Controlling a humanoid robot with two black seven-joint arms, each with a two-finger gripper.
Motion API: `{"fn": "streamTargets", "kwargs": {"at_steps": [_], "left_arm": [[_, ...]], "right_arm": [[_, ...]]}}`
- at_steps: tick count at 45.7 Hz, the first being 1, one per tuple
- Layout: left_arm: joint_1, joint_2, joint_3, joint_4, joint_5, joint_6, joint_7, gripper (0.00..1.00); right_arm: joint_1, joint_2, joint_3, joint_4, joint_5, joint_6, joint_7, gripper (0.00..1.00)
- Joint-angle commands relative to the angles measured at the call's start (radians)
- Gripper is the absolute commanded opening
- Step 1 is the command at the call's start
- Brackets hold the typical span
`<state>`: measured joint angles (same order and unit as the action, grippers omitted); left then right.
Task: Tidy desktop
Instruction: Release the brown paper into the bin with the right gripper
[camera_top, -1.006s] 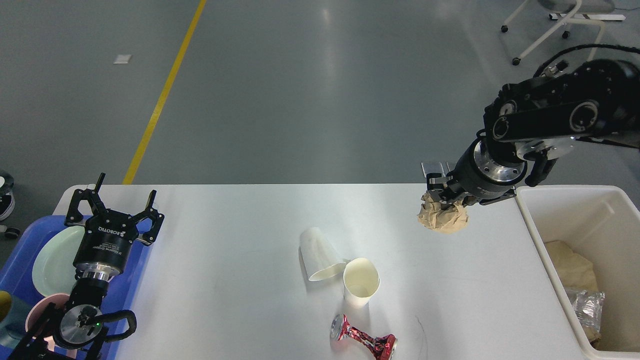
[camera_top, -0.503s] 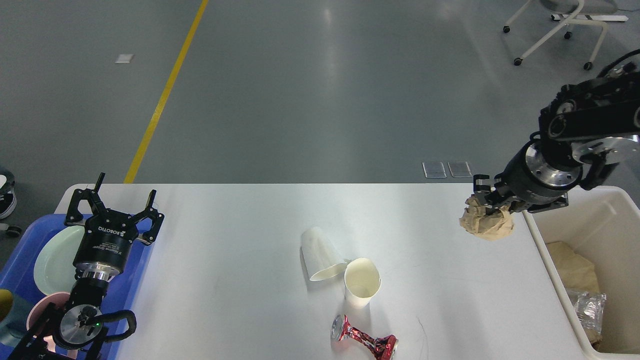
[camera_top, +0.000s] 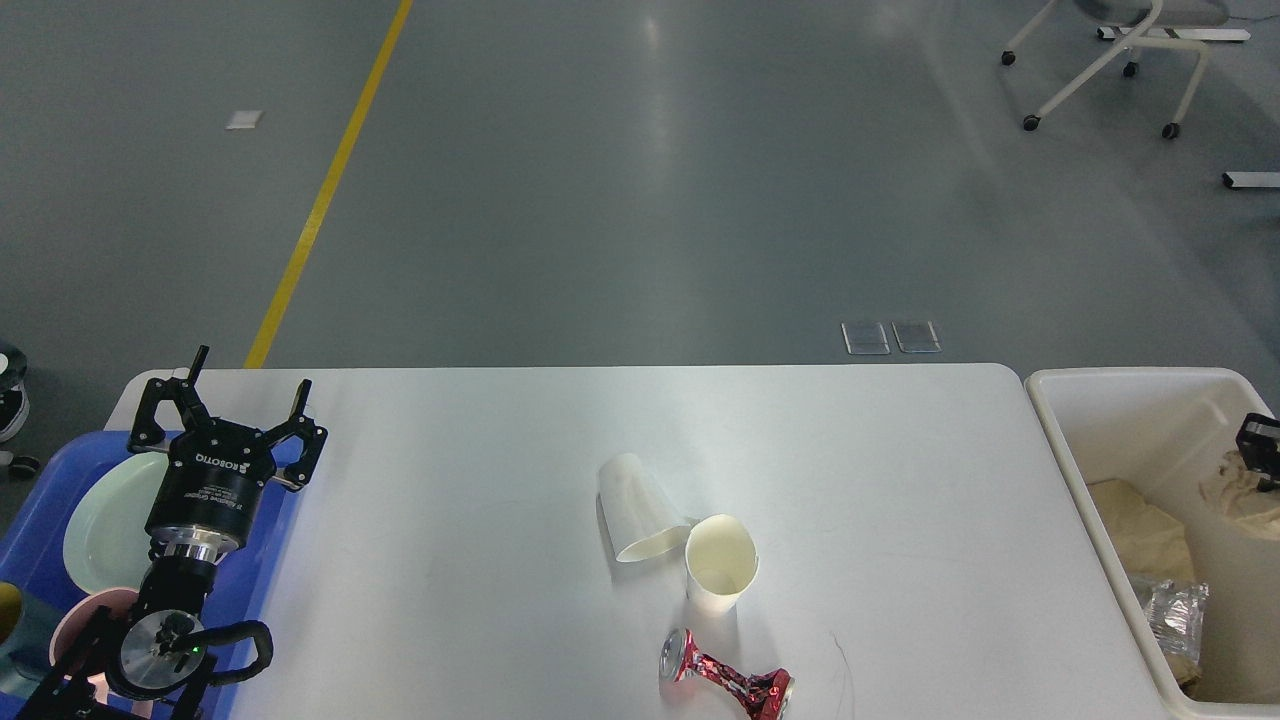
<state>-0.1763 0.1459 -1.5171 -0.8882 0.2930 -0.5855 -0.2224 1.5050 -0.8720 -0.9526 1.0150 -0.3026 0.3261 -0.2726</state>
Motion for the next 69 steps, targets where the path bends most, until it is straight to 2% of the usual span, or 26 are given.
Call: {"fn": "streamTargets", "kwargs": {"at_steps": [1,7,11,20,28,33,44,45,49,50,51,54,69], "left_arm": [[0.000,0.000,0.000,0.000,0.000,0.001,0.000,0.96],[0.000,0.000,0.000,0.000,0.000,0.001,0.000,0.96],[0.000,0.000,0.000,0.000,0.000,-0.001,0.000,0.96],[0.000,0.000,0.000,0.000,0.000,-0.001,0.000,0.96],[0.000,0.000,0.000,0.000,0.000,-0.001,0.000,0.96],[-0.002,0.000,0.000,0.000,0.000,0.000,0.000,0.96],[0.000,0.000,0.000,0.000,0.000,-0.001,0.002,0.96],[0.000,0.000,0.000,0.000,0.000,0.001,0.000,0.96],[0.000,0.000,0.000,0.000,0.000,-0.001,0.000,0.96],[0.000,0.000,0.000,0.000,0.000,-0.001,0.000,0.96],[0.000,0.000,0.000,0.000,0.000,-0.001,0.000,0.96],[0.000,0.000,0.000,0.000,0.000,-0.001,0.002,0.96],[0.000,0.000,0.000,0.000,0.000,0.001,0.000,0.96]], "right_arm": [[-0.244,0.004,0.190,-0.134,-0.009,-0.048,0.003,0.00],[-0.443,0.054,0.357,-0.262,-0.009,-0.104,0.009,0.00],[-0.569,0.134,0.422,-0.378,-0.009,-0.168,0.009,0.00],[-0.764,0.333,0.449,-0.604,-0.003,-0.324,0.009,0.00],[-0.861,0.468,0.451,-0.754,0.013,-0.384,0.009,0.00],[-0.890,0.510,0.451,-0.809,0.014,-0.403,0.009,0.00],[-0.896,0.510,0.443,-0.809,0.013,-0.406,0.007,0.00],[-0.896,0.508,0.443,-0.809,0.013,-0.407,0.007,0.06],[-0.894,0.502,0.440,-0.809,0.013,-0.438,0.007,0.78],[-0.894,0.502,0.440,-0.809,0.013,-0.456,0.007,0.92],[-0.894,0.501,0.442,-0.806,0.013,-0.473,0.007,1.00],[-0.899,0.502,0.440,-0.796,0.011,-0.499,0.007,1.00],[-0.884,0.496,0.445,-0.777,0.002,-0.493,0.007,1.00]]}}
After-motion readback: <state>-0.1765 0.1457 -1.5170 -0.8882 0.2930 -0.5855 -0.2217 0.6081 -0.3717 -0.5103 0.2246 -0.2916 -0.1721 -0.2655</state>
